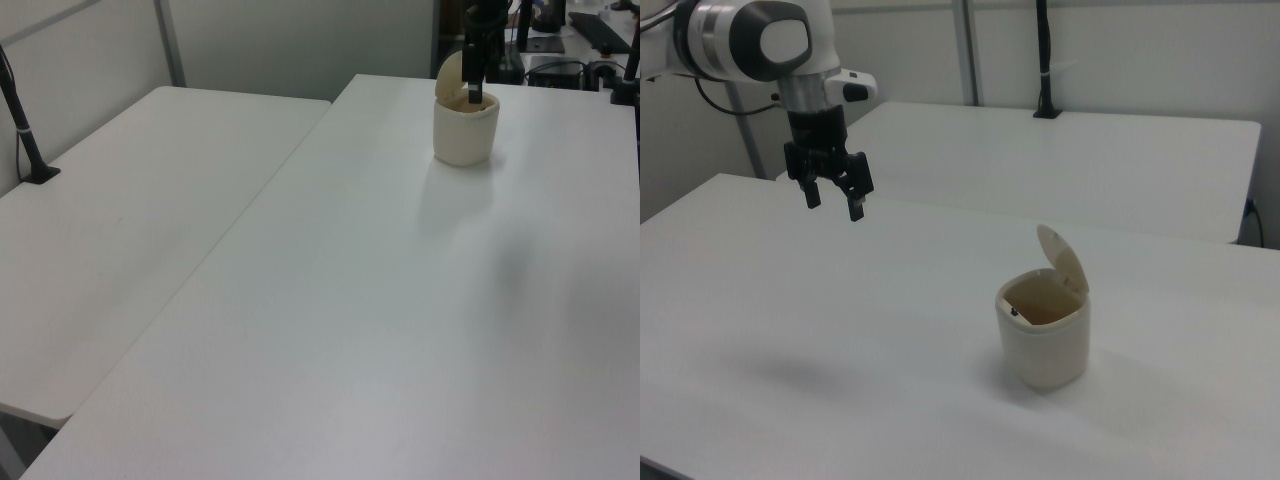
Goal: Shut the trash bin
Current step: 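Move the gripper over to the open lid of the cream trash bin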
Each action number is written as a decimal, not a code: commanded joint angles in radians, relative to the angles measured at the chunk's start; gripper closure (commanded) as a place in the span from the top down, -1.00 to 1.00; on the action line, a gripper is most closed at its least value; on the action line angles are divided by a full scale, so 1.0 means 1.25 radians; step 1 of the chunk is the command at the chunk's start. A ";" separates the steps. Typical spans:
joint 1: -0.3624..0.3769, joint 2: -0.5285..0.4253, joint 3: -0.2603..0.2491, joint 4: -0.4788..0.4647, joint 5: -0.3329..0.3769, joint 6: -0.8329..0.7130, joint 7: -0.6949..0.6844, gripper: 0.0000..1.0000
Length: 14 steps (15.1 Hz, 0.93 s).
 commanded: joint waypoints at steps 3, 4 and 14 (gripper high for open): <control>0.000 -0.009 -0.006 -0.009 -0.008 -0.001 -0.013 1.00; 0.000 -0.009 -0.006 -0.009 -0.010 0.002 -0.013 1.00; -0.008 0.009 -0.067 0.037 0.005 0.028 0.031 -1.00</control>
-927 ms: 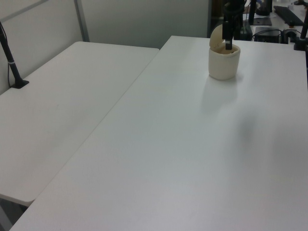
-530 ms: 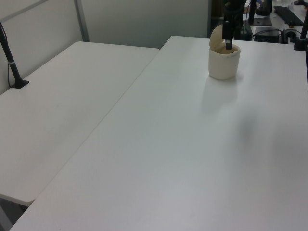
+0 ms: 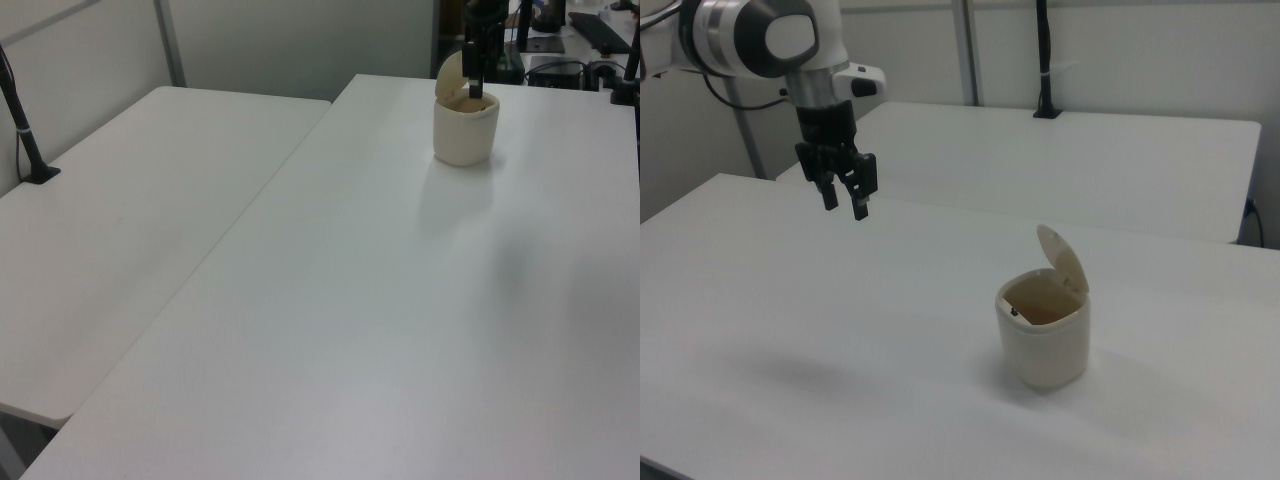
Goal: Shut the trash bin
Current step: 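Move the gripper over to the open lid of the cream trash bin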
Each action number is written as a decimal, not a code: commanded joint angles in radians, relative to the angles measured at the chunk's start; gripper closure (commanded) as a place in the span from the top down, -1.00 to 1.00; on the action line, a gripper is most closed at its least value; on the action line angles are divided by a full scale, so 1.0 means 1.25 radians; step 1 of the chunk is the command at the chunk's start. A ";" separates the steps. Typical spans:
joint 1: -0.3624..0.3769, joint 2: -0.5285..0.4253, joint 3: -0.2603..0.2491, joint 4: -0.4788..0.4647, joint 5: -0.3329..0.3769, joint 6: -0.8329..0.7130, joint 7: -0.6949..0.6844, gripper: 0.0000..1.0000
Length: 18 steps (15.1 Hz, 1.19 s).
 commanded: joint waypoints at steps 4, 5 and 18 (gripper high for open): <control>-0.004 0.042 -0.167 0.053 0.005 0.134 0.076 -1.00; -0.018 0.055 -0.183 0.061 0.004 0.165 0.097 -1.00; -0.138 0.227 -0.202 0.104 -0.008 0.519 0.188 -1.00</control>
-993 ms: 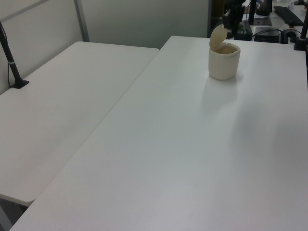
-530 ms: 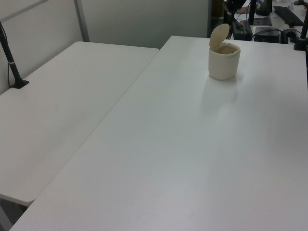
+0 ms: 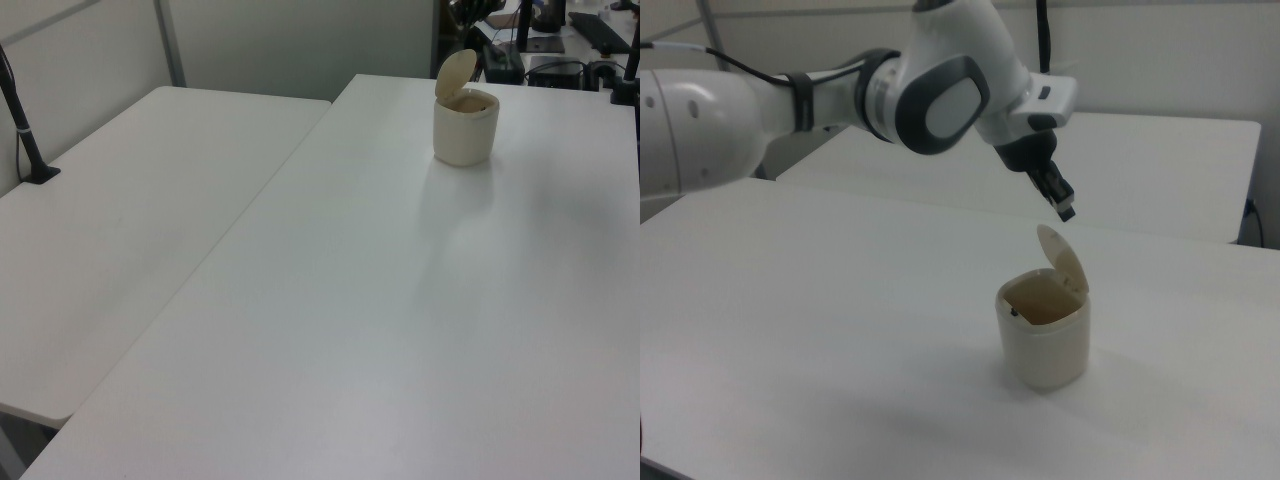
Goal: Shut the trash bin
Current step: 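Move the gripper over to the open lid of the cream trash bin, then push the raised lid down with the gripper until it shuts on the bin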
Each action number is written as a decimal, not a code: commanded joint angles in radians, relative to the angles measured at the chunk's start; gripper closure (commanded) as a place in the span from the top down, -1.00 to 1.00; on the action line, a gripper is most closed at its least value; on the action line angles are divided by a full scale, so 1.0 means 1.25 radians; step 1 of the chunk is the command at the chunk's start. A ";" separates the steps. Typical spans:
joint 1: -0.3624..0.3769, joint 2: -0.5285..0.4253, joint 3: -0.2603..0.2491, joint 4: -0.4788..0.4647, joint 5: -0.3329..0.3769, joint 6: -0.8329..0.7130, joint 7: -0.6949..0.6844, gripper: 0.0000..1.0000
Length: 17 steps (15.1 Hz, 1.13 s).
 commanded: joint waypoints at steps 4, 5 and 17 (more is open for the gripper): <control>0.009 0.040 -0.007 0.018 -0.026 0.021 0.010 -1.00; 0.012 0.039 -0.007 0.018 -0.033 0.015 -0.001 -1.00; 0.039 0.045 -0.001 -0.069 -0.017 -0.144 -0.132 -1.00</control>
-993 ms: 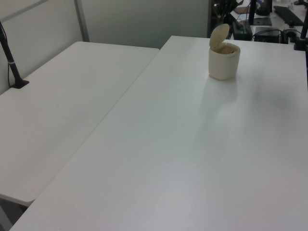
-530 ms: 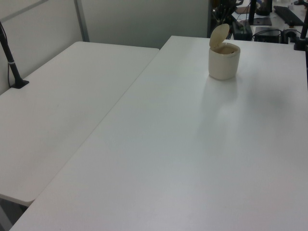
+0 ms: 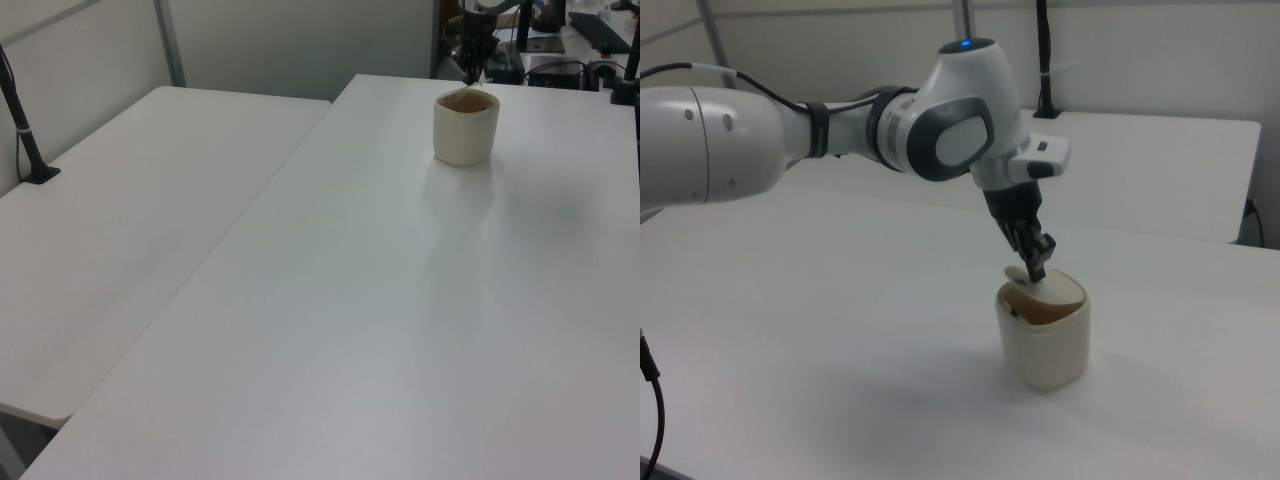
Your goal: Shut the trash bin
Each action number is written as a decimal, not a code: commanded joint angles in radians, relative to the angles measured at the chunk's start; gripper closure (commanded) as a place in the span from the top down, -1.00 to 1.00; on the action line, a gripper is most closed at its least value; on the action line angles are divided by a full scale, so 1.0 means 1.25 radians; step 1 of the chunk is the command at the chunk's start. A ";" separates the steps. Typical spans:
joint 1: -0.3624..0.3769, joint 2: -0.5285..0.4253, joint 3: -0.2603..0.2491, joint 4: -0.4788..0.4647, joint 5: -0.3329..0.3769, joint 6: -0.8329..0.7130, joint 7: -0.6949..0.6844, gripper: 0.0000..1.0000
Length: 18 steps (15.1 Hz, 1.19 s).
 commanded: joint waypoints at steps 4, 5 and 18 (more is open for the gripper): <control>0.019 0.016 -0.003 -0.047 0.007 -0.003 -0.049 -1.00; 0.025 0.021 -0.005 -0.047 0.008 -0.001 -0.048 -1.00; 0.096 -0.118 0.004 -0.029 0.018 -0.138 -0.030 1.00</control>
